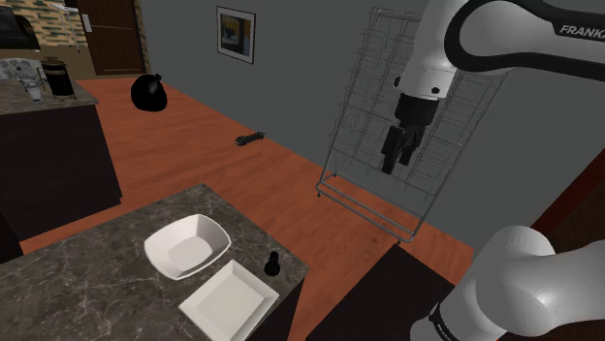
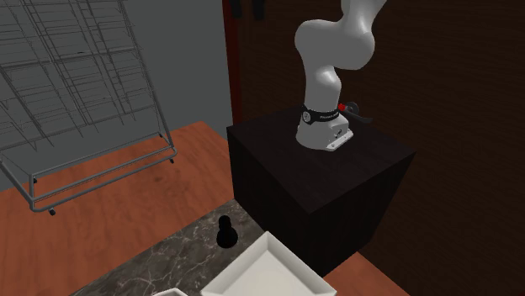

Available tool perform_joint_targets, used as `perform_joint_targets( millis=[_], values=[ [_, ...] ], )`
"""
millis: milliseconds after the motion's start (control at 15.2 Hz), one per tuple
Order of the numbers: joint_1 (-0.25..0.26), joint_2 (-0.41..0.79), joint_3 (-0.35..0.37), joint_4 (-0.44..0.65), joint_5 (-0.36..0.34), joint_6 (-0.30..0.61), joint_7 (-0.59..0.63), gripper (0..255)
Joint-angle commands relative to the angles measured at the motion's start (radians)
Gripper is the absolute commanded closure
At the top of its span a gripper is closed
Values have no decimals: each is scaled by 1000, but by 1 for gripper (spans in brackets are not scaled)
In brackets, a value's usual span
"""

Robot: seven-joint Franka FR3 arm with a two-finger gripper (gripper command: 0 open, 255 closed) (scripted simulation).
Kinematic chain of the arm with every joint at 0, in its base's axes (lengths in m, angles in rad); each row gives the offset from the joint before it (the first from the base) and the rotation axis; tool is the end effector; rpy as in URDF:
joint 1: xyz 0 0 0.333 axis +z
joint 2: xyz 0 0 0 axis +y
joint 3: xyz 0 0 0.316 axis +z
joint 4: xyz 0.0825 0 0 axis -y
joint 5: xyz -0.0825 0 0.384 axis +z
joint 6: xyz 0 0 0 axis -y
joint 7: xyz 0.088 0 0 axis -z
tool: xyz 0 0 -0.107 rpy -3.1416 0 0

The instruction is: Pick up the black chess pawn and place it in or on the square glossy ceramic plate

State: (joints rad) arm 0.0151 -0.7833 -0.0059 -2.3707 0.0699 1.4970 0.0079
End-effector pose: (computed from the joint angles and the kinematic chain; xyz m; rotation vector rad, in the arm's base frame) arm 0.2987 0.0102 0.5770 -3.0652 -0.0080 0.1397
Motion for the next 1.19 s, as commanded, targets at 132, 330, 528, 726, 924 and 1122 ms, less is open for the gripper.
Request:
perform_joint_targets(
  millis=[132,330,528,726,924,1122],
  values=[
    [12,41,18,-27,6,63,-1,0],
    [30,111,46,-58,14,157,-1,0],
    [47,192,74,-77,20,250,-1,0],
    [62,283,102,-85,22,342,1,0],
    [76,383,129,-81,20,430,6,0],
    [88,489,156,-66,10,513,14,0]
  ],
)
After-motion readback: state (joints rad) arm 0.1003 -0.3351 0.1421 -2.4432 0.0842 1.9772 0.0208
